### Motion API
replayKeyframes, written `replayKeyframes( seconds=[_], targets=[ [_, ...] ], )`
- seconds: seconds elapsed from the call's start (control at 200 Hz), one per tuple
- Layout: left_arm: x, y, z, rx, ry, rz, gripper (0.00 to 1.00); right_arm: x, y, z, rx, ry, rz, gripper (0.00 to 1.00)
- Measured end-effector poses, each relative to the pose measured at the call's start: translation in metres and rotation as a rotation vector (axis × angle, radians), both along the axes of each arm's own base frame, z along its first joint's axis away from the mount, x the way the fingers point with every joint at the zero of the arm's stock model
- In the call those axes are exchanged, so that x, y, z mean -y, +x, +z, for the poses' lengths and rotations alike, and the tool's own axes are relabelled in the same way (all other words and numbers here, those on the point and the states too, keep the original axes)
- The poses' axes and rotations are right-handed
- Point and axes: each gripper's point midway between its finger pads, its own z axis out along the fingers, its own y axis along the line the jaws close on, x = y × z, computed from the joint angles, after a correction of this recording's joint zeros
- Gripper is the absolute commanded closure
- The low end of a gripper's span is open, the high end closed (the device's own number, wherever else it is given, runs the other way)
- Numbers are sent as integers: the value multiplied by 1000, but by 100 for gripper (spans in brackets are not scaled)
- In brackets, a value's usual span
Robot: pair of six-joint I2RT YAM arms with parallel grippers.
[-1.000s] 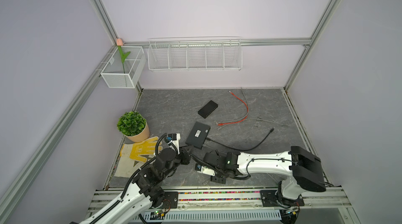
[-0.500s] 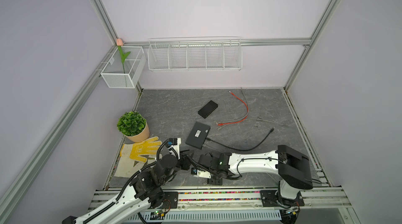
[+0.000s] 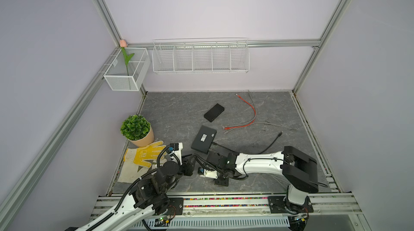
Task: Insert the plug into the switch port
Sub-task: 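Open the right gripper and move it to a loose grey plug near the robot, then grasp the loose grey plug with the right gripper and lift it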
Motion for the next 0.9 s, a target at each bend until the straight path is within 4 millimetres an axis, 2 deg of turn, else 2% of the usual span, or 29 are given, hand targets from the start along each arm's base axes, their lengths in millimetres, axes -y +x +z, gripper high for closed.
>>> replayKeyframes(
  seconds=[0.05, 0.23, 0.315, 0.43, 0.58, 0.78, 0.9],
  targets=[
    [-4, 0, 10, 19, -15, 12, 66, 0, 2, 1, 10, 11, -2, 93],
    [-15, 0, 38, 70, -44, 43, 66, 10, 17, 11, 98, 33, -27, 93],
    [-15, 2, 39, 73, -30, 48, 66, 14, 32, 31, 164, 70, -60, 93],
    [-11, 5, 32, 57, 11, 45, 66, 15, 54, 69, 268, 154, -104, 93],
    [-5, 8, 28, 49, 49, 34, 66, 20, 68, 108, 377, 224, -123, 93],
    [9, 8, 45, 91, 5, -18, 66, 33, 89, 145, 493, 257, -154, 93],
    [24, 3, 62, 134, -52, -95, 65, 38, 93, 165, 516, 301, -163, 93]
  ],
)
